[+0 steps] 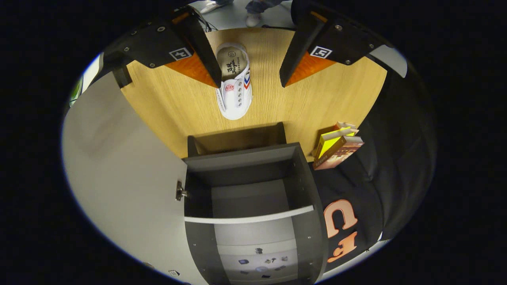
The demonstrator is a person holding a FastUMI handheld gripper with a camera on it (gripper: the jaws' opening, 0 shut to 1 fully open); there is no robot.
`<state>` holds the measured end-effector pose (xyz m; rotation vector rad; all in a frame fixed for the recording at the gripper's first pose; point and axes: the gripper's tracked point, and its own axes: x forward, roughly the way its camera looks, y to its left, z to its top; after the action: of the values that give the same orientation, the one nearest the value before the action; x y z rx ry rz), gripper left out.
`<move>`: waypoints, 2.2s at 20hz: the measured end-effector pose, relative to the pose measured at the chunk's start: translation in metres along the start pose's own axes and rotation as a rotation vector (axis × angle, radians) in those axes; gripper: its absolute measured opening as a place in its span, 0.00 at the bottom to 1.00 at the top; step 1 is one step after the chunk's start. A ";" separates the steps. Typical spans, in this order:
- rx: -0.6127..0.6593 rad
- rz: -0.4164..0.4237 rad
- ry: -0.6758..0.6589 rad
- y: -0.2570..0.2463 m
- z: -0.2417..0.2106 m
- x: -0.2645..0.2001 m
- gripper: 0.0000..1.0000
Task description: Open the shoe cabinet door, grab the shoes and put them into the shoe cabinet, then close the shoe cabinet door.
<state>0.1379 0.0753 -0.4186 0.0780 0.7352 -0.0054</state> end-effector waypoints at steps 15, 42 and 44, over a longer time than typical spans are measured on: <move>0.027 -0.041 0.187 -0.011 -0.061 0.075 0.74; -0.035 -0.005 0.094 -0.007 -0.004 0.077 0.00; -0.038 -0.003 0.078 -0.005 0.004 0.075 0.00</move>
<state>0.1964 0.0713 -0.4660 0.0412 0.8127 0.0083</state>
